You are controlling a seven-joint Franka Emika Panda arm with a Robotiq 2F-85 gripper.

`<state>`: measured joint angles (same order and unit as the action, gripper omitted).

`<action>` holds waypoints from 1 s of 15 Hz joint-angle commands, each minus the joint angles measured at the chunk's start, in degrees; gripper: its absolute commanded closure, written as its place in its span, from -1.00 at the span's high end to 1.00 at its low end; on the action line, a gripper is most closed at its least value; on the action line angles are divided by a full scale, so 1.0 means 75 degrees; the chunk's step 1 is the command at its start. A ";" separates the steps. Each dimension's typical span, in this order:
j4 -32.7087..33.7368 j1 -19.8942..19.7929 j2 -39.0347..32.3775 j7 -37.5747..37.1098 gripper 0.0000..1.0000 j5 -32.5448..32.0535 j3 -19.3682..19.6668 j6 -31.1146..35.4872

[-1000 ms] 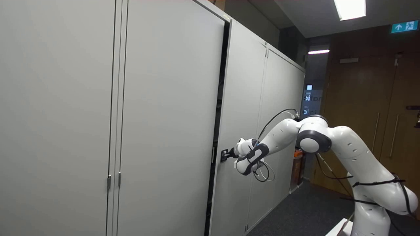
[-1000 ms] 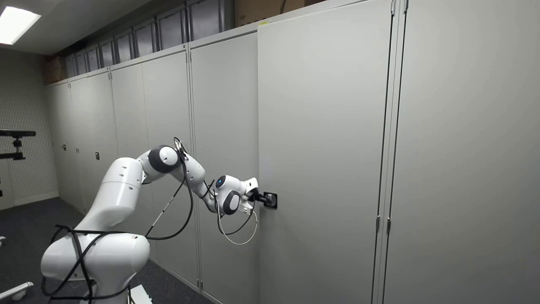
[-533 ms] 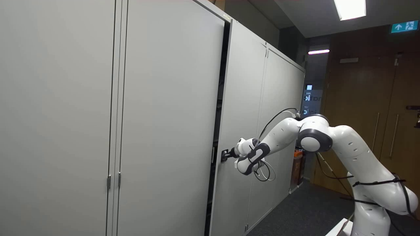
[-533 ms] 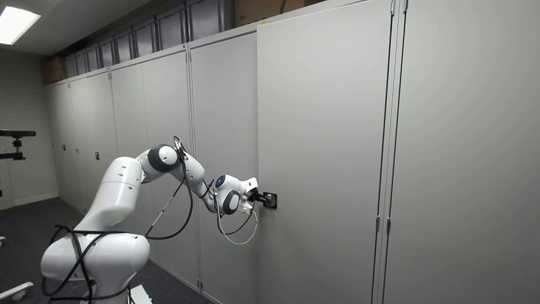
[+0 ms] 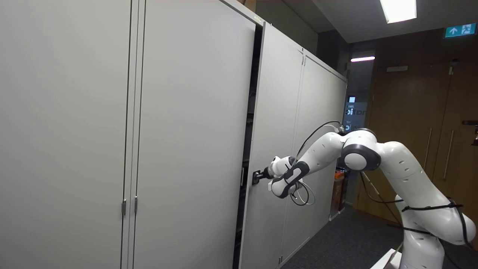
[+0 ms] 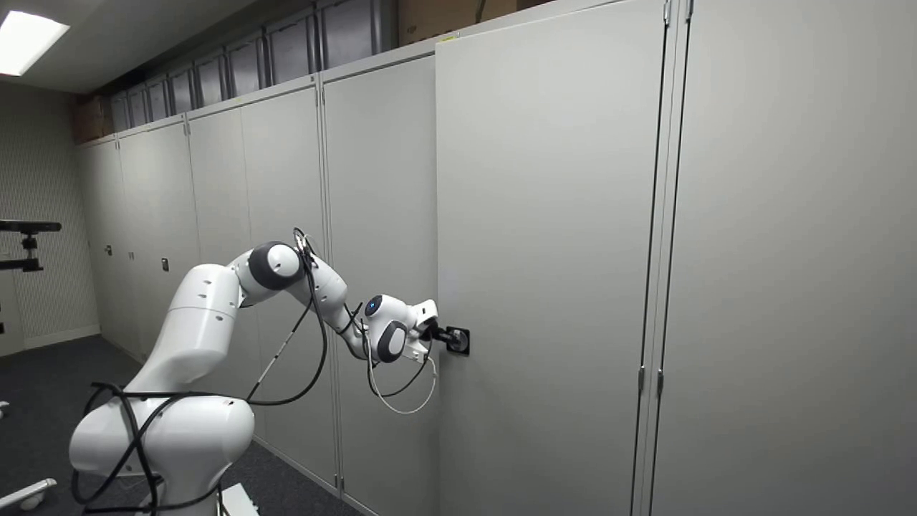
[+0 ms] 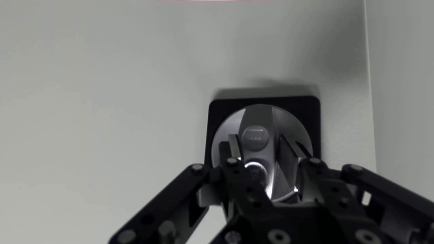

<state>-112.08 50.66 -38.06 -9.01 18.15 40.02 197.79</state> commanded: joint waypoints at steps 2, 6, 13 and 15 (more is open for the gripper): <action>-0.0368 0.0240 0.1213 0.0064 -0.80 -0.0500 0.0290 0.0033; -0.0473 0.0185 0.2003 0.0089 -0.80 -0.0971 0.0310 0.0009; -0.1749 -0.0438 0.3641 0.0054 -0.80 -0.2296 -0.0336 0.0005; -0.2195 -0.0602 0.3991 0.0042 -0.80 -0.2632 -0.0446 0.0005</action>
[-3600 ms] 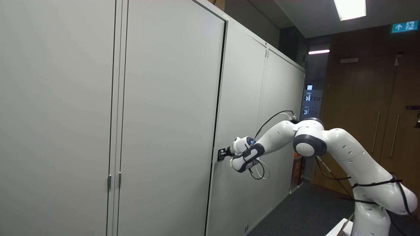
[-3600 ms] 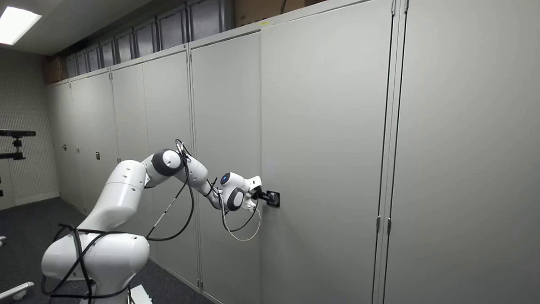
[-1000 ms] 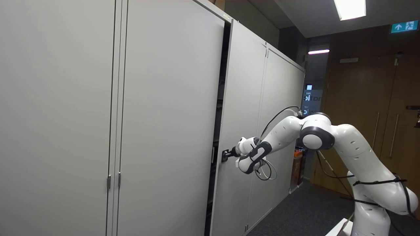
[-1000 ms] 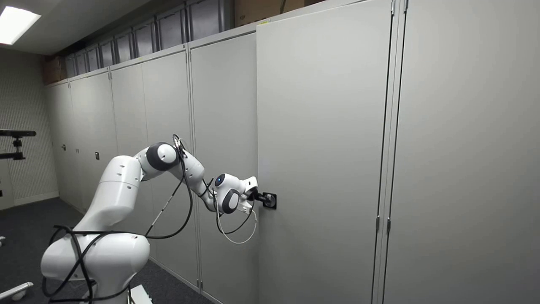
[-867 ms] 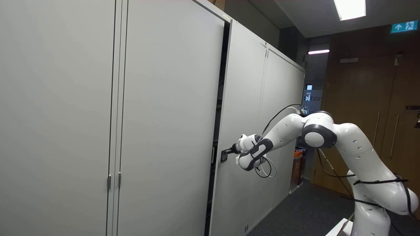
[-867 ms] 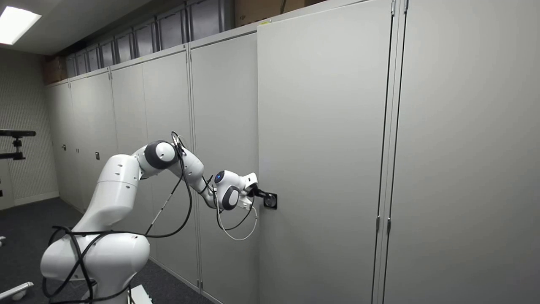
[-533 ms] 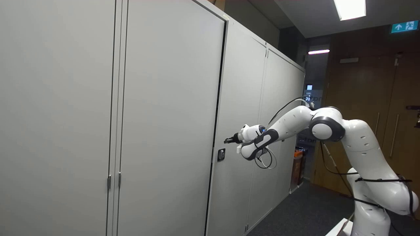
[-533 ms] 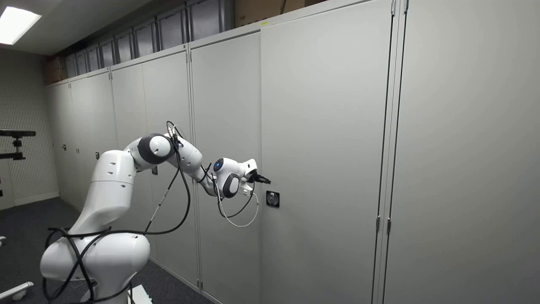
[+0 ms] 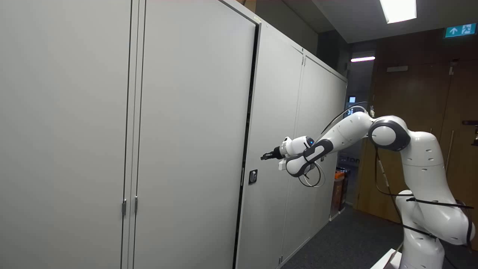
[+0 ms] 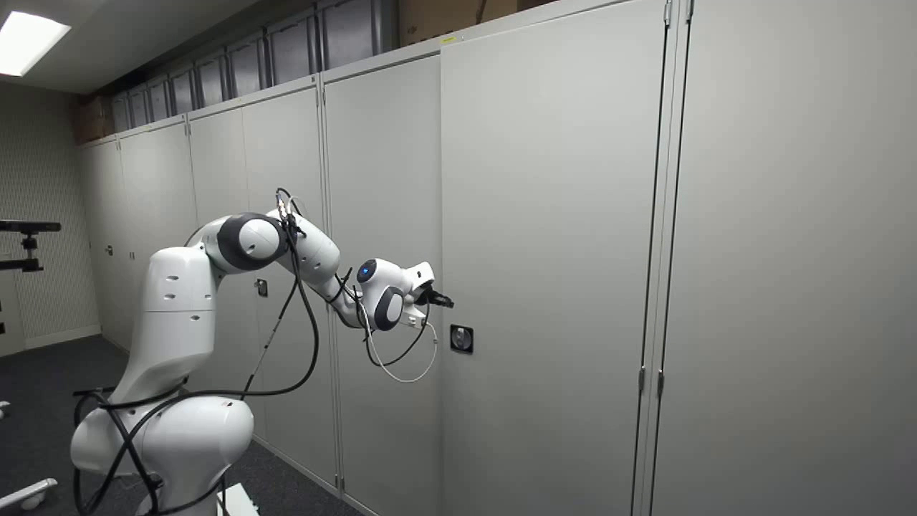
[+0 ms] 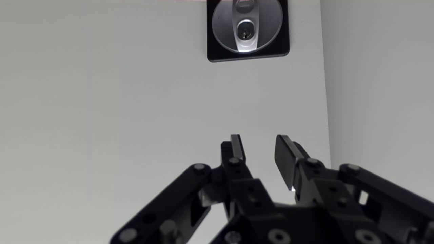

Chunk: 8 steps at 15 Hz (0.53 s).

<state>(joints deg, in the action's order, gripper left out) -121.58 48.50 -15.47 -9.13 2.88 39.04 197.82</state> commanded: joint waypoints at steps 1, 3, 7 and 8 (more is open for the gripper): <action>-0.1070 -0.0341 0.1061 0.0067 -0.80 -0.0686 -0.0315 0.0000; -0.1307 -0.0284 0.1122 0.0116 -0.80 -0.0750 -0.0221 0.0000; -0.1356 -0.0021 0.0826 0.0298 0.14 -0.0530 -0.0018 0.0000; -0.1361 0.0052 0.0746 0.0352 0.08 -0.0496 0.0005 0.0012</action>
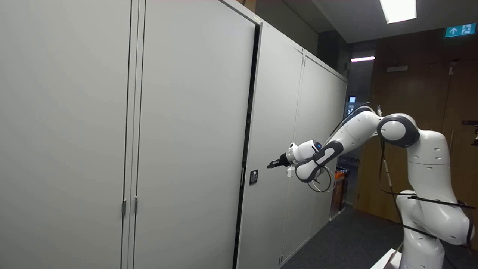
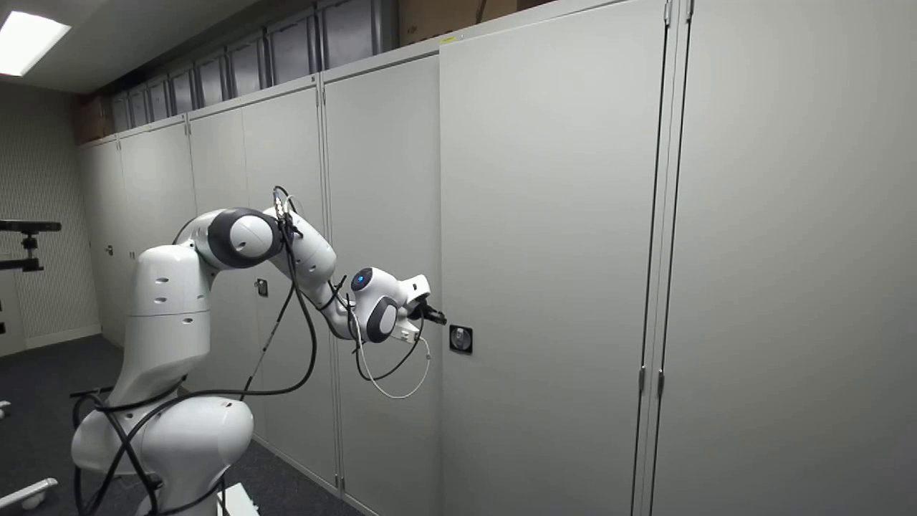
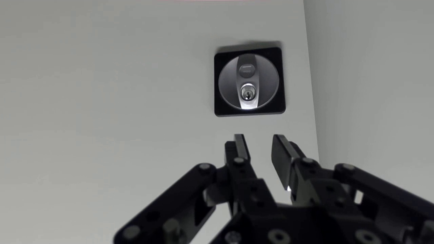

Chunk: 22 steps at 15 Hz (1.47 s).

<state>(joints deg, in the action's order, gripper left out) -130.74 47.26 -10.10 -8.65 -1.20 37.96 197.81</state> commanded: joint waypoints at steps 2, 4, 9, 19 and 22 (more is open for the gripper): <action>-0.0030 0.0400 -0.0184 0.0402 0.25 0.0181 0.0255 0.0036; 0.0164 0.0691 -0.0510 0.0504 0.52 0.0397 0.0441 0.0037; 0.0881 0.1840 -0.1702 0.0539 1.00 0.1480 0.1246 0.0034; 0.2439 0.4658 -0.5461 -0.0211 1.00 0.4954 0.4076 -0.1441; 0.2772 0.5023 -0.6534 -0.0869 1.00 0.5321 0.4789 -0.2527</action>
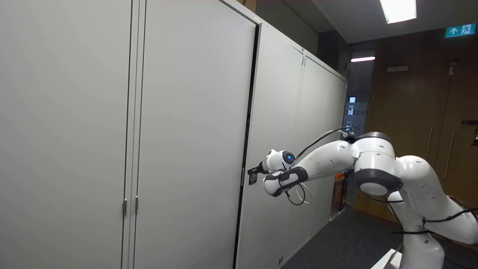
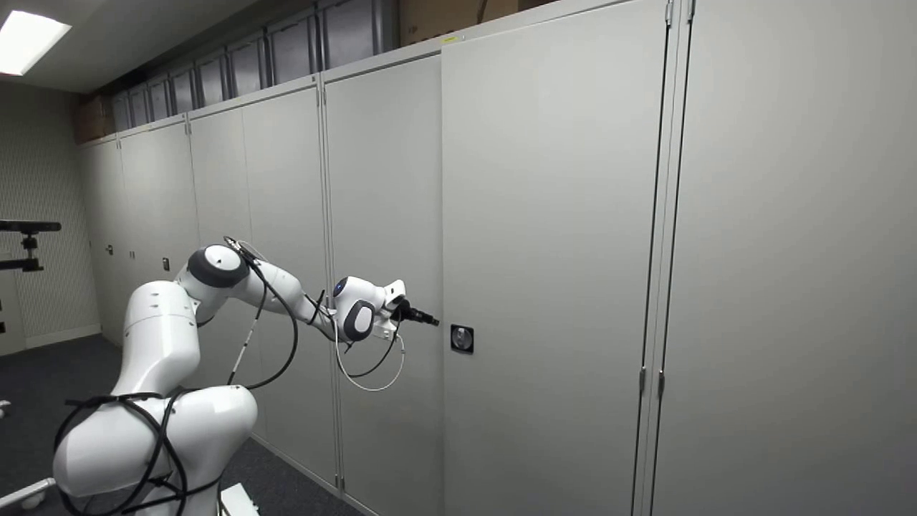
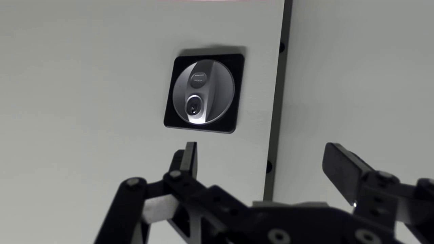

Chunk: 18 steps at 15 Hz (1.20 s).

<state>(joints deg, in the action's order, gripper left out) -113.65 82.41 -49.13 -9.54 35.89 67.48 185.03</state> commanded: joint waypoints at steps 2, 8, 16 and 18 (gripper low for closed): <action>0.0741 0.0420 -0.1995 -0.1366 1.00 0.0398 0.1243 -0.1414; 0.1265 0.0216 -0.2840 -0.3513 1.00 -0.0837 0.1726 -0.2224; 0.1966 -0.0076 -0.3415 -0.5694 1.00 -0.2115 0.2044 -0.3103; 0.2125 -0.0134 -0.3474 -0.6143 1.00 -0.2335 0.2053 -0.3355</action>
<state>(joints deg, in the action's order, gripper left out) -100.59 82.61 -73.06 -50.17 21.52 80.99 163.47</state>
